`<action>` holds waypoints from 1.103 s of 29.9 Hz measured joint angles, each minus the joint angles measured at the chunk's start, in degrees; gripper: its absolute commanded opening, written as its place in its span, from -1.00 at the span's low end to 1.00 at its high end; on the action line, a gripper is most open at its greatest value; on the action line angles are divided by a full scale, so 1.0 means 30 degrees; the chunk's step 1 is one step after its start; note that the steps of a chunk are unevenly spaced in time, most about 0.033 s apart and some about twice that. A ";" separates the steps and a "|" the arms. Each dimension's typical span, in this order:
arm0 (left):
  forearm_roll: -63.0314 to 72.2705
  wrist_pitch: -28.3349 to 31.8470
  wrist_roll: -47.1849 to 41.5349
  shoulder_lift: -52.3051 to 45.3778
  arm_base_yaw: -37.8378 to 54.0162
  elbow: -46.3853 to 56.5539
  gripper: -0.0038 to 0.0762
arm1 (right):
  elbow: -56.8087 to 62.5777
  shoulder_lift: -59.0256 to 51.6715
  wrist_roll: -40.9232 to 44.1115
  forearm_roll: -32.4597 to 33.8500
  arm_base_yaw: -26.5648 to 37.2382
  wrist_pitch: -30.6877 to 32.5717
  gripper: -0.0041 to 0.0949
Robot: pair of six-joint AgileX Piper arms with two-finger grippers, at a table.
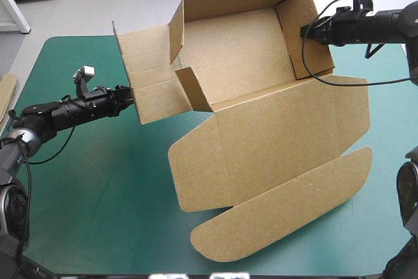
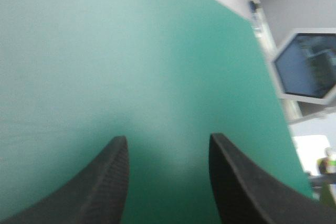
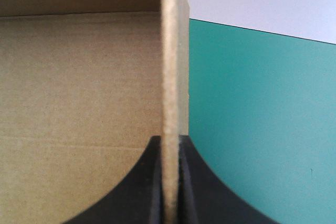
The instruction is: Fold the box
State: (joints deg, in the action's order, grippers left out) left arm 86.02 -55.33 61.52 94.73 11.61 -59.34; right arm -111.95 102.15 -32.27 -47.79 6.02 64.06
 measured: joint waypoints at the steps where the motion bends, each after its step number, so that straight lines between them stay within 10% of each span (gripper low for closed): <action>1: 0.0835 -0.0776 0.0280 0.0141 -0.0174 0.0000 -0.03 | 0.0042 0.0000 0.0000 0.0095 -0.0082 -0.0126 -0.95; 8: 0.3088 -0.3699 0.1053 0.0292 -0.1449 -0.0215 -0.03 | 0.0774 0.0283 0.0081 0.0708 -0.0207 -0.0755 -0.95; 33: 0.2448 -0.2387 -0.2393 0.0292 -0.5278 -0.4905 0.18 | 0.1413 0.1094 0.3891 0.6707 -0.2168 -0.2612 -0.95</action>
State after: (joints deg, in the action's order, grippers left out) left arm 93.37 -62.49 54.34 95.61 -4.22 -74.05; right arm -107.71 105.43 -20.60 -27.67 -0.49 56.22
